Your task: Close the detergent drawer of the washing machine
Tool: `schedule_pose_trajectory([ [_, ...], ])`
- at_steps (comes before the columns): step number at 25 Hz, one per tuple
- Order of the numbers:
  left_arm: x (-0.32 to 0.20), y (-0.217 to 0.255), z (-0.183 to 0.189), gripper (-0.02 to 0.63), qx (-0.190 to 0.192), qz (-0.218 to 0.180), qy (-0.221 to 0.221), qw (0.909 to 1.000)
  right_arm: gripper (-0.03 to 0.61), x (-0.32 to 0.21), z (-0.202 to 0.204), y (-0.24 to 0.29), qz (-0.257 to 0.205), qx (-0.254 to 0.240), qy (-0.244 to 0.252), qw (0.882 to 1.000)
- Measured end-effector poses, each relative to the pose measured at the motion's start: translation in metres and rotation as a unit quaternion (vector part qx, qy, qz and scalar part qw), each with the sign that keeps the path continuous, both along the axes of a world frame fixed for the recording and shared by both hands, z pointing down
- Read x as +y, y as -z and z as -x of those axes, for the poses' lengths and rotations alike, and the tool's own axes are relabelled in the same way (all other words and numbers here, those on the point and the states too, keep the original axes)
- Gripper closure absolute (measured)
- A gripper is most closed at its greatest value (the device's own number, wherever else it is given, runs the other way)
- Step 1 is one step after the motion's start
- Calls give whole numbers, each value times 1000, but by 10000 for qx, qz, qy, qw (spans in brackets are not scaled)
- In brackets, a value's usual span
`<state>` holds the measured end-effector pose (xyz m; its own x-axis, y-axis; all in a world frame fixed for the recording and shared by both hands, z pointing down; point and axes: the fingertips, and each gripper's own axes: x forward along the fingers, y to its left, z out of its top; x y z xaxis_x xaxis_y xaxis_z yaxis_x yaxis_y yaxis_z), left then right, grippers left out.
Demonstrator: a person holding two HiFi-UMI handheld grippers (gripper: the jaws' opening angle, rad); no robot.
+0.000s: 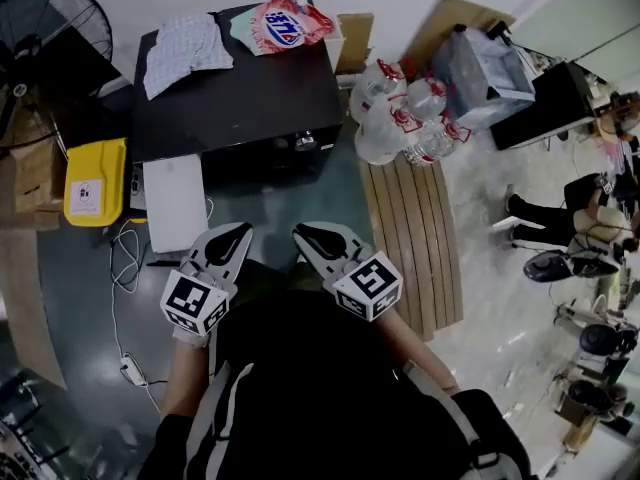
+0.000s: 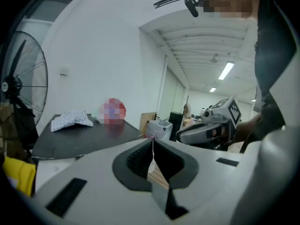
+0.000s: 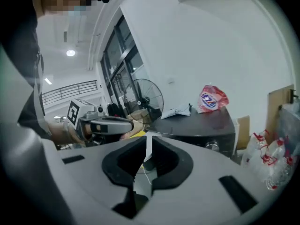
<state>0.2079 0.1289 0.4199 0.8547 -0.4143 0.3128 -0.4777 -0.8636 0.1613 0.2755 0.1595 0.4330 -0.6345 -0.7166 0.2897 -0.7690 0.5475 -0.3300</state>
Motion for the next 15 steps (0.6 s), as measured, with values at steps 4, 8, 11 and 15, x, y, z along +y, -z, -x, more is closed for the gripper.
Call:
schedule_pose_trajectory([
  [4, -4, -13, 37, 601, -73, 129, 698, 9975, 537, -13, 36, -12, 144, 50, 844, 9963],
  [8, -1, -25, 81, 601, -74, 321, 1333, 9905, 537, -20, 79, -24, 256, 196, 1582, 9869],
  [11, 1, -35, 117, 600, -111, 403, 1745, 9838, 537, -21, 113, -36, 336, 323, 2046, 9777],
  [15, 5, -51, 165, 600, -221, 563, 2160, 9745, 532, -21, 152, -54, 494, 512, 2554, 9642],
])
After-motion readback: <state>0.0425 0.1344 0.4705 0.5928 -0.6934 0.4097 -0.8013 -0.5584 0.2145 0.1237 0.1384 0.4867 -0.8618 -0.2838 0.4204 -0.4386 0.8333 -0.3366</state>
